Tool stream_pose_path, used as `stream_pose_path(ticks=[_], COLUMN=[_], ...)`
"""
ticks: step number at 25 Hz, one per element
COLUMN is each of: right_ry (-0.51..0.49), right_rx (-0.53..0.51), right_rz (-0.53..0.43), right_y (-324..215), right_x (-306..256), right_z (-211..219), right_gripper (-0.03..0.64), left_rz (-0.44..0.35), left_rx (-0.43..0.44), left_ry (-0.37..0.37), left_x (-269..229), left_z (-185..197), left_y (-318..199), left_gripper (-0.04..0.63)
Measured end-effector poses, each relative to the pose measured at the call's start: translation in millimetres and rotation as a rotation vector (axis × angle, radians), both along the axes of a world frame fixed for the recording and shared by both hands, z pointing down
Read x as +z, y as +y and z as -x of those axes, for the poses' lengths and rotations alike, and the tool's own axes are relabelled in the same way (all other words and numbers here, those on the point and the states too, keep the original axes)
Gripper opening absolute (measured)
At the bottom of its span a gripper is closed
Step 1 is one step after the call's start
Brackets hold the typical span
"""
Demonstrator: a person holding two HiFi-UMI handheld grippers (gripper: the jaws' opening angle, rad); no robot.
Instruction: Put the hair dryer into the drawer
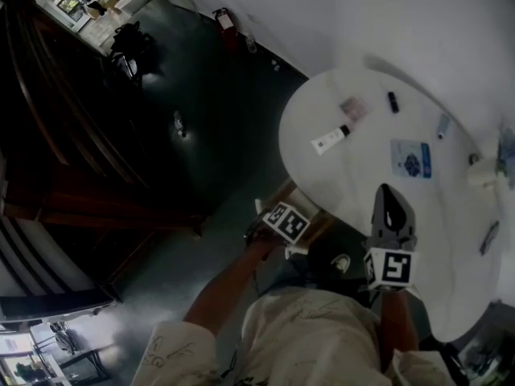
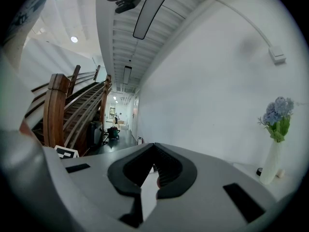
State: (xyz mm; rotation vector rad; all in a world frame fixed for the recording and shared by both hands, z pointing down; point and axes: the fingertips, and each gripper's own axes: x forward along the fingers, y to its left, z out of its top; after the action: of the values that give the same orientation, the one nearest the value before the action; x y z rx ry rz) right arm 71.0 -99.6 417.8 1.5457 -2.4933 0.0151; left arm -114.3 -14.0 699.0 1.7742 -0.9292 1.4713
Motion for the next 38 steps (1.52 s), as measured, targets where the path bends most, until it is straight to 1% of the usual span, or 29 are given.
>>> stream_pose_path(ticks=[8, 13, 17, 19, 21, 26, 31, 36, 38], right_ry=[0.0, 0.013, 0.018, 0.023, 0.027, 0.039, 0.045, 0.058, 0.059], right_rx=[0.033, 0.047, 0.053, 0.054, 0.055, 0.045, 0.05, 0.05, 0.054], right_rz=[0.001, 0.016, 0.035, 0.042, 0.047, 0.054, 0.074, 0.089, 0.094], right_y=[-3.2, -6.4, -8.9, -10.8, -12.7, -15.7, -17.8, -16.0, -15.2], right_x=[2.1, 8.3, 13.6, 16.0, 18.6, 21.7, 25.9, 31.3, 32.3], right_z=[-10.3, -14.9, -15.3, -15.7, -15.8, -11.2, -11.8, -11.8, -12.1], right_gripper=[0.006, 0.006, 0.006, 0.006, 0.006, 0.006, 0.006, 0.006, 0.006], left_rz=[0.042, 0.028, 0.017, -0.005, -0.044, -0.123, -0.141, -0.162, -0.175], left_rx=[-0.016, -0.03, -0.057, -0.064, -0.07, -0.057, -0.033, -0.027, -0.01], left_ry=[0.03, 0.05, 0.083, 0.104, 0.127, 0.139, 0.138, 0.139, 0.145], left_x=[15.7, 22.7, 28.5, 33.0, 36.7, 43.6, 50.4, 62.0, 67.0], left_z=[-12.8, -18.4, -22.7, -26.3, -30.2, -32.6, -37.1, -37.4, -40.3], left_y=[-19.3, -35.4, -42.3, -46.4, -52.7, -60.2, -64.0, -68.5, -70.0], left_gripper=[0.244, 0.244, 0.244, 0.244, 0.244, 0.244, 0.244, 0.244, 0.244])
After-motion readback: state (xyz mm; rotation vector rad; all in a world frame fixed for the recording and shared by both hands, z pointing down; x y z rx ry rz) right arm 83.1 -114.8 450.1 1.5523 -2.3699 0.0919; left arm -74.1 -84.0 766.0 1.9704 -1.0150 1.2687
